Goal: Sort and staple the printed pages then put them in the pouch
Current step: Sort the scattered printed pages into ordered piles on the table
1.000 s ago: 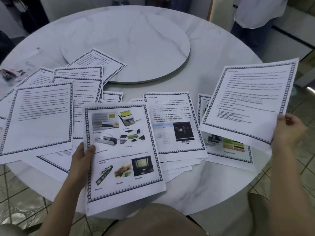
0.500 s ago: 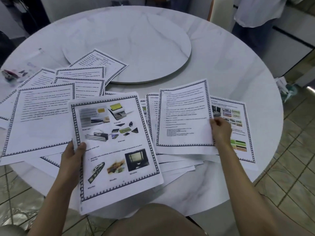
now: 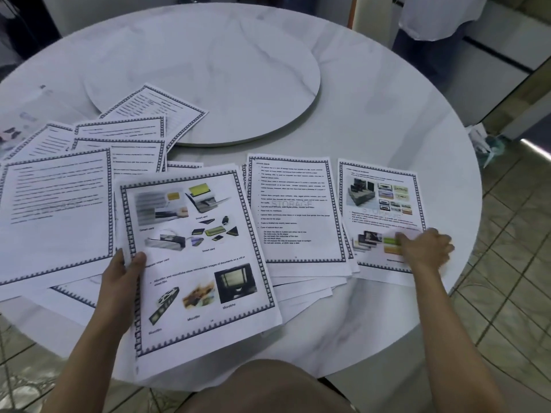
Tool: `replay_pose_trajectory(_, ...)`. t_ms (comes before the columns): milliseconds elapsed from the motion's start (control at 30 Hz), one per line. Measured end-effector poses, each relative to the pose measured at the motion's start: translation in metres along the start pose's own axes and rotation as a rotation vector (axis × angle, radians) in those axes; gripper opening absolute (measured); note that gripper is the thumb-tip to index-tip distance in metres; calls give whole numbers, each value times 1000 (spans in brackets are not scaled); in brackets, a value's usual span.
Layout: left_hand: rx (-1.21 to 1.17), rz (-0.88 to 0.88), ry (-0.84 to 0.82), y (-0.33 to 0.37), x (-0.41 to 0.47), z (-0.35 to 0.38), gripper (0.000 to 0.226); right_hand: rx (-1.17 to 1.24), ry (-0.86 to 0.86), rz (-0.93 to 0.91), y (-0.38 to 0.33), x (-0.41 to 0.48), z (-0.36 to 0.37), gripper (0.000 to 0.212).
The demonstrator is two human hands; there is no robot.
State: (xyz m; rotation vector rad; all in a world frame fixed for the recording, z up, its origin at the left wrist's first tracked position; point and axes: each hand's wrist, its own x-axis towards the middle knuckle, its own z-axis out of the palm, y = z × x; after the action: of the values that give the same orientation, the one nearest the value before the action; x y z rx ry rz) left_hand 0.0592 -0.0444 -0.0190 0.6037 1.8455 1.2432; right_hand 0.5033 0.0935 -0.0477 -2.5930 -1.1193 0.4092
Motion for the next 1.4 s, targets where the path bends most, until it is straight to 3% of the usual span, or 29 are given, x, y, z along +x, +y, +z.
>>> replay_pose_trajectory(167,6,3,-19,1,1,9,31,30,-42,117,21,10,-12,76)
replay_pose_trajectory(333,21,7,-19,3,2,17,30,164,17,49,38,19,-20,35)
replay_pose_trajectory(667,47,8,-29,3,2,24,32,667,241,176,48,41,-52,20)
replay_pose_trajectory(767,47,8,-20,4,1,23,32,791,272,184,42,48,-59,28)
replay_pose_trajectory(867,42,14,-2,5,-1,21,32,898,234,161,28,47,-57,23)
replay_pose_trajectory(933,34,12,8,5,-2,20,33,911,173,155,16,41,-50,5)
replay_pose_trajectory(1000,43,16,22,5,-4,19,34,900,130,128,5,34,-39,15)
replay_pose_trajectory(1067,41,10,27,3,-4,16,34,882,84,103,-7,24,-28,7)
replay_pose_trajectory(1167,48,-7,23,0,-2,10,34,864,9,80,-23,7,-11,23)
replay_pose_trajectory(1400,77,-14,52,-4,-3,1,32,789,-81,2,-40,-18,18,21)
